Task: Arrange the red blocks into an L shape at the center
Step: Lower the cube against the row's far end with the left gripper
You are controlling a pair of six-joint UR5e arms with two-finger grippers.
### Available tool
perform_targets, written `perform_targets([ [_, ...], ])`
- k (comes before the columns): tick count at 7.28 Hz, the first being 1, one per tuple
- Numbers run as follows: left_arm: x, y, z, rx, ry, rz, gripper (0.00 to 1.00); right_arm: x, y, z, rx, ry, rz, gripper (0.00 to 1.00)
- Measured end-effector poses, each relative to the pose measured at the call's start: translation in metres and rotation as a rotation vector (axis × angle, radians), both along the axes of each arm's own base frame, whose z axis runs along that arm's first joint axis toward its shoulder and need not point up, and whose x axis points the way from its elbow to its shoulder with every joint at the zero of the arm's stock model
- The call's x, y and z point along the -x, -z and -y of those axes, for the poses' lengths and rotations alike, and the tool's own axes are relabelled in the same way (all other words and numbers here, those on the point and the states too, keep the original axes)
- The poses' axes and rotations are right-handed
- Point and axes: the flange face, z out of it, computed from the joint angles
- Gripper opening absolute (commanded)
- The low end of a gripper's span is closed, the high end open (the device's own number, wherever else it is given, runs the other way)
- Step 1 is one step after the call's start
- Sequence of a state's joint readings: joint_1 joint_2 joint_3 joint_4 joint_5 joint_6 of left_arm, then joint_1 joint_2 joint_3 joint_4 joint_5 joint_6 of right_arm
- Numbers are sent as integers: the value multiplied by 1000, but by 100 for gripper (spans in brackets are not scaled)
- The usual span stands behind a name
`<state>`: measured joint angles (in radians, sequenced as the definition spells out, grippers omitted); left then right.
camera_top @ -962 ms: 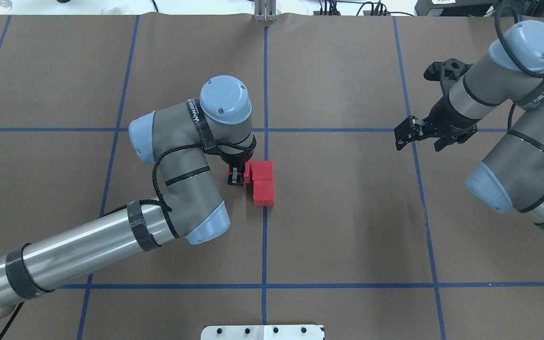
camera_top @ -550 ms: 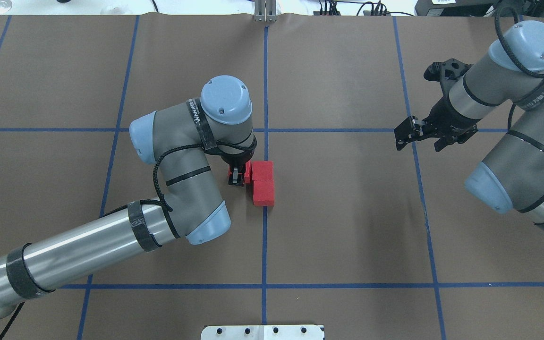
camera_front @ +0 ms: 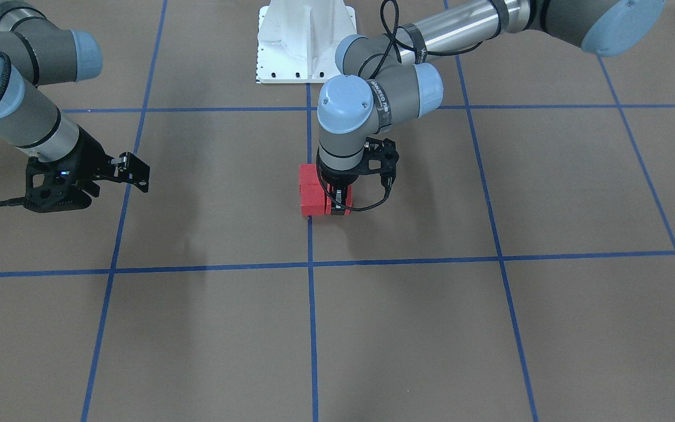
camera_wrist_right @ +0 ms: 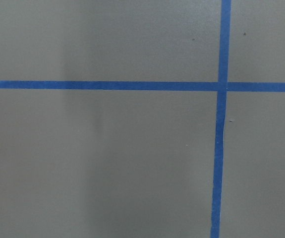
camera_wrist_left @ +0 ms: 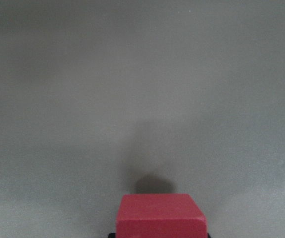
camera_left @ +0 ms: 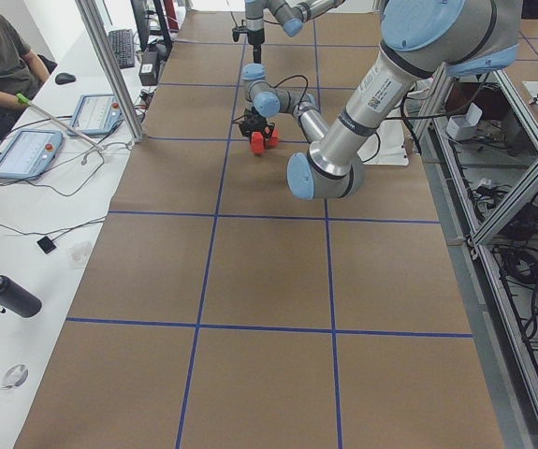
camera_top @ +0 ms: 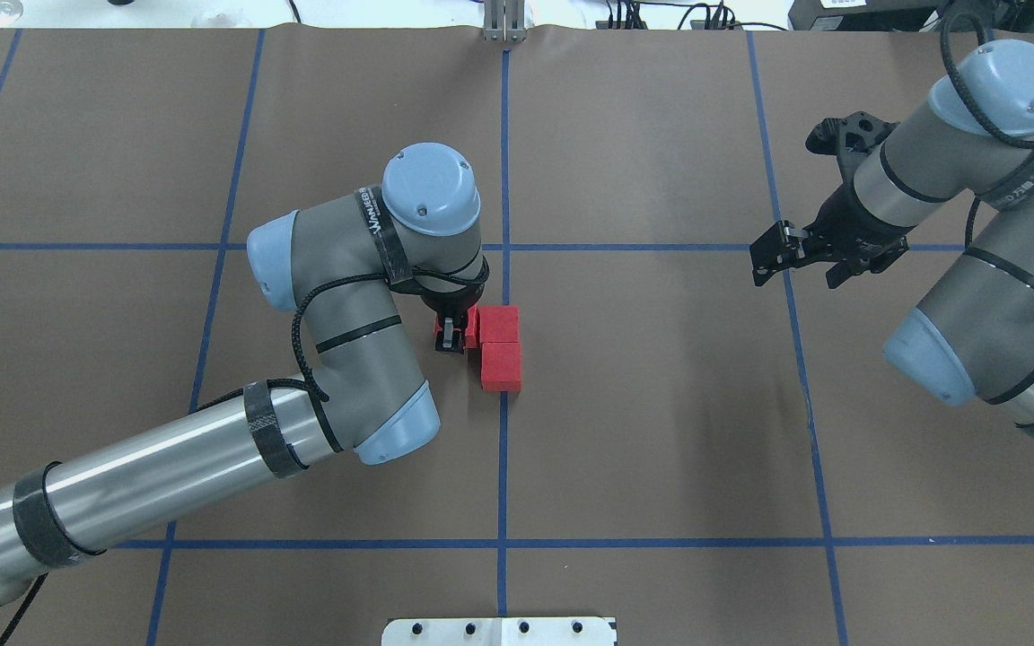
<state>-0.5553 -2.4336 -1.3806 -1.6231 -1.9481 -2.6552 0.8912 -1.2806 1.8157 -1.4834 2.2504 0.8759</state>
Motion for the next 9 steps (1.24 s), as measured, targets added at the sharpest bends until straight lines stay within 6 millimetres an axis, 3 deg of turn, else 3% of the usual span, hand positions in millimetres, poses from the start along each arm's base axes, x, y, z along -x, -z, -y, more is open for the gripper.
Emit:
perform_targets([
  [2, -1, -1, 1, 1, 0, 2, 0, 0, 0, 0, 0, 0, 0, 100],
  [3, -2, -1, 0, 2, -1, 3, 93, 0, 0, 0, 0, 0, 0, 100],
  [4, -4, -2, -2, 3, -4, 5, 100, 0, 0, 0, -1, 0, 0, 100],
  [9, -9, 6, -7, -4, -21, -4, 100, -1, 8, 0, -10, -2, 10, 100],
])
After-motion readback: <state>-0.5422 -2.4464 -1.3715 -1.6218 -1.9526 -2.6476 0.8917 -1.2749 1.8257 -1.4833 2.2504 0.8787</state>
